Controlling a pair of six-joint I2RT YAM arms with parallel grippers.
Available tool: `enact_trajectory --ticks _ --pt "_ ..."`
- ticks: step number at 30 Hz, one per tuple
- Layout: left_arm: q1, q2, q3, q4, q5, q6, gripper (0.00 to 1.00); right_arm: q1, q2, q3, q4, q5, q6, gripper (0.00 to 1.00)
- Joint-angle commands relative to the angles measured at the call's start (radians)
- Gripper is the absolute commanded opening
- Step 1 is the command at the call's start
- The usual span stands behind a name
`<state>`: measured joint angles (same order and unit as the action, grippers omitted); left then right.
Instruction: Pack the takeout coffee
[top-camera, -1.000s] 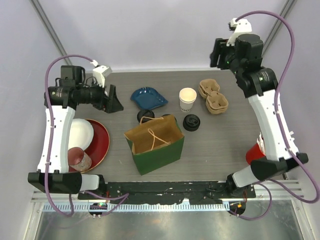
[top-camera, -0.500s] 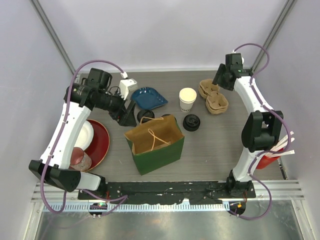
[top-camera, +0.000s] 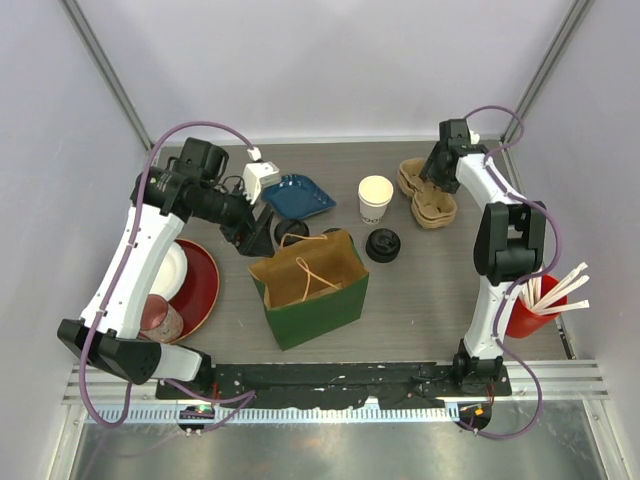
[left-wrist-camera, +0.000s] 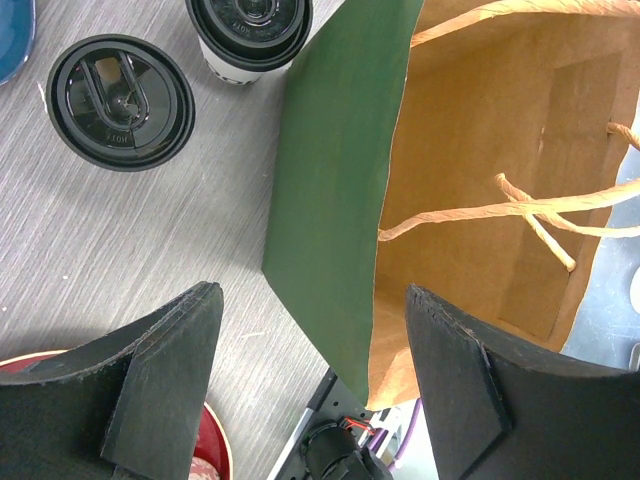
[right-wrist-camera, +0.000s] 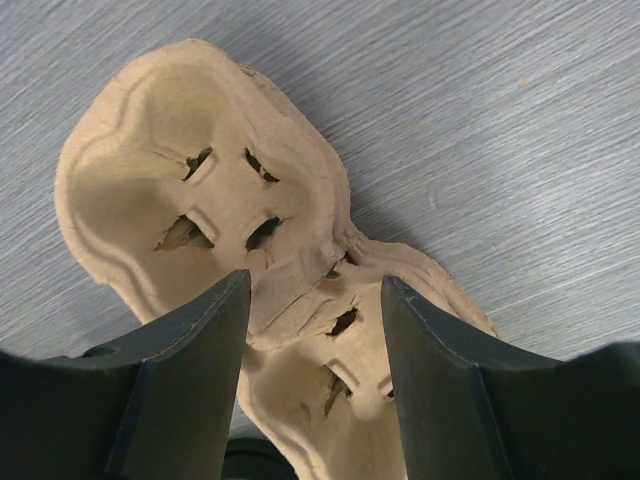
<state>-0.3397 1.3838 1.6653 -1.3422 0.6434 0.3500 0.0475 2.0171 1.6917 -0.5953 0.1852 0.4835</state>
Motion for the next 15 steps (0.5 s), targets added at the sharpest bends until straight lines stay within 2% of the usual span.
enact_trajectory --ticks 1,5,9,14,15 --pt "-0.005 -0.012 -0.001 -0.034 0.01 0.024 0.77 0.008 0.012 0.052 0.037 0.039 0.035 0.59" --pt "-0.007 -0.017 -0.019 -0.028 -0.004 0.029 0.77 0.018 0.023 0.048 0.037 0.034 0.036 0.49" --pt "-0.007 -0.023 -0.018 -0.04 -0.005 0.038 0.77 0.028 0.019 0.042 0.037 0.04 0.03 0.33" --pt "-0.007 -0.026 -0.021 -0.046 -0.004 0.047 0.77 0.032 0.009 0.039 0.037 0.046 0.021 0.24" --pt "-0.007 -0.028 -0.021 -0.046 -0.004 0.047 0.77 0.034 0.011 0.04 0.034 0.043 0.02 0.2"
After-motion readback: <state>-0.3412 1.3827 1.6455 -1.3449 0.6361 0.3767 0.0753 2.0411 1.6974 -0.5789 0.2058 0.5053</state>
